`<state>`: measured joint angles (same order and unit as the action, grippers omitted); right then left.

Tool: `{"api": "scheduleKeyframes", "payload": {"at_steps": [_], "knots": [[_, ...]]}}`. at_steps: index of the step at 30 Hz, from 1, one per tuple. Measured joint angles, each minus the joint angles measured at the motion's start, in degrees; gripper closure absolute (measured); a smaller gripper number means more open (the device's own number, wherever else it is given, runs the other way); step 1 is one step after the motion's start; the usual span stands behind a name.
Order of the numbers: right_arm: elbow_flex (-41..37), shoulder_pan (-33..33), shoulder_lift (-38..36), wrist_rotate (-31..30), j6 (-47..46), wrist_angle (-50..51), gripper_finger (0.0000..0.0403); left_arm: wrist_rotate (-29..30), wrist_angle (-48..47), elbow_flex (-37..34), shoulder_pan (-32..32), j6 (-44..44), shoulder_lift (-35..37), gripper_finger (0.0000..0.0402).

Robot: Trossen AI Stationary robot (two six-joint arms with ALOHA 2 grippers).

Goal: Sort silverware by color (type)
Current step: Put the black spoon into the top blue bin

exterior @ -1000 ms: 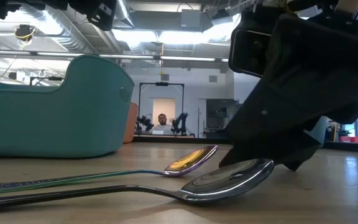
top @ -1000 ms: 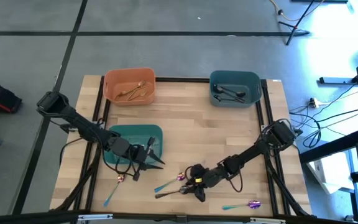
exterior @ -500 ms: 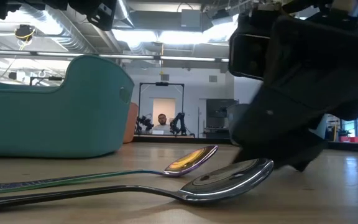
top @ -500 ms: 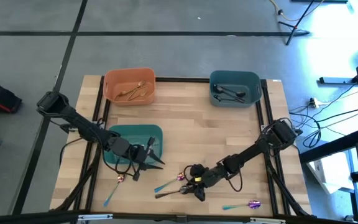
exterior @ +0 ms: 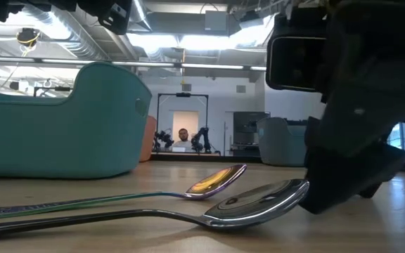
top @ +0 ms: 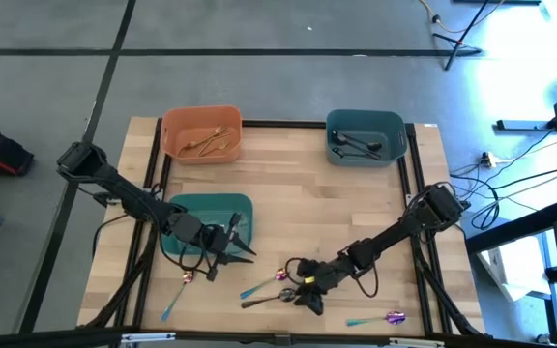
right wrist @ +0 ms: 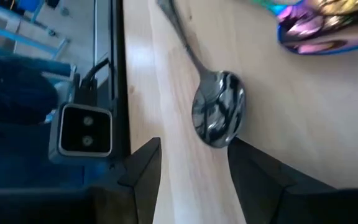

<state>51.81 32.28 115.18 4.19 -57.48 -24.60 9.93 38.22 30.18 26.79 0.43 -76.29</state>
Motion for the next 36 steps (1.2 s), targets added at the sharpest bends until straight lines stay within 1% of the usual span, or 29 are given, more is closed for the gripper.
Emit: {"api": "scheduleKeyframes", "payload": {"at_steps": [4, 9, 12, 17, 19, 21, 30, 32, 36], "knots": [[-0.04, 0.19, 0.1, -6.36, 0.03, -0.53, 0.0229, 0.0, 0.0, -0.01, 0.0, 0.04, 0.0, 0.0316], [-0.11, 0.01, 0.17, -7.22, 0.67, -0.69, 0.0229, 0.01, 0.0, -0.01, 0.0, 0.08, 0.0, 0.0316], [-0.13, 0.11, 0.21, -8.72, 1.08, -0.91, 0.0229, 0.02, 0.06, -0.01, 0.0, 0.14, 0.0, 0.0316], [-0.13, 0.06, 0.21, -9.16, 2.51, -0.79, 0.0233, 0.02, 0.46, -0.01, 0.0, 0.14, 0.02, 0.0316], [-0.13, 0.06, 0.21, -9.31, 2.54, -0.67, 0.0245, 0.02, 0.46, -0.01, 0.02, 0.14, 0.02, 0.0316], [-0.13, 0.06, 0.21, -9.67, 2.76, -0.59, 0.0266, 0.02, 0.44, -0.01, 0.02, 0.14, 0.02, 0.0316], [-0.13, 0.03, 0.21, -9.84, 4.0, -0.46, 0.039, 0.04, 0.63, -0.01, 0.0, 0.14, 0.02, 0.0316], [-0.13, 0.03, 0.21, -9.92, 4.61, -0.44, 0.0398, 0.04, 1.09, -0.01, 0.01, 0.17, 0.02, 0.0316], [-0.11, 0.02, 0.23, -11.26, 5.42, -0.33, 0.0397, 0.03, 1.16, -0.01, 0.0, 0.17, 0.02, 0.0316]]}}
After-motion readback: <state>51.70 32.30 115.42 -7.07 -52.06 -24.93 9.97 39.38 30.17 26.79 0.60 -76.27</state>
